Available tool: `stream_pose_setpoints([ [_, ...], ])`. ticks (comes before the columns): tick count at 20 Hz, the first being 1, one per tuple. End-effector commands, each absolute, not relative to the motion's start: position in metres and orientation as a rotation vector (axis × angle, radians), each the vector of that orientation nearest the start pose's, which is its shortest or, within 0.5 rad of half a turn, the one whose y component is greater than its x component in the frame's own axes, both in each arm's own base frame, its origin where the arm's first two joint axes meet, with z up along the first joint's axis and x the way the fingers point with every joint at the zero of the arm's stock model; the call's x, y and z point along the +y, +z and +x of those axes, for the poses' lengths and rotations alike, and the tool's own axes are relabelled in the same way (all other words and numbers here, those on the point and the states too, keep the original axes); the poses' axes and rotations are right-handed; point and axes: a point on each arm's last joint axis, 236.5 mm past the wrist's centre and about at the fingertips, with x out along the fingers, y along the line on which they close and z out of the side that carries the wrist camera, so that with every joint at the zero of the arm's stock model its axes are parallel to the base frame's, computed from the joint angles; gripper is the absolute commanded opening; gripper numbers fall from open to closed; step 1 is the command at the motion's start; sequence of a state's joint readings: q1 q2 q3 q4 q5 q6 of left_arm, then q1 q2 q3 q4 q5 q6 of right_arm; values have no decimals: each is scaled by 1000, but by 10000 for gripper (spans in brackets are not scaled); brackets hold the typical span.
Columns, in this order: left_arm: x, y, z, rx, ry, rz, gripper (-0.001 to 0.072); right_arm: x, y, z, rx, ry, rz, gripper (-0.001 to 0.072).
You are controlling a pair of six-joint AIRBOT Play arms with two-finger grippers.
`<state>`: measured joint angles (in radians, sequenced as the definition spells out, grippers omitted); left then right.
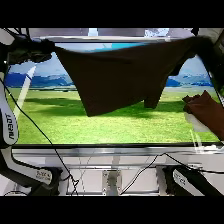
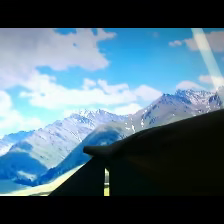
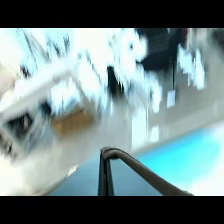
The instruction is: Fold the shirts.
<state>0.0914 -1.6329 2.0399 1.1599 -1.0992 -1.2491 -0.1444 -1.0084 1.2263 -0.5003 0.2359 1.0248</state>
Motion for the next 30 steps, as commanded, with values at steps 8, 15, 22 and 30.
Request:
stream_pose_setpoints([
  [8,17,470,391,142,-36,305,7,-23,477,358,-116,36,89,25],
  [15,2,556,259,-119,18,416,5,-9,500,227,-133,-41,47,25],
  [22,6,536,296,-46,1,420,5,7,464,211,10,3,148,25],
  [30,-21,300,459,576,-306,159,8,-27,306,343,464,-40,271,26],
])
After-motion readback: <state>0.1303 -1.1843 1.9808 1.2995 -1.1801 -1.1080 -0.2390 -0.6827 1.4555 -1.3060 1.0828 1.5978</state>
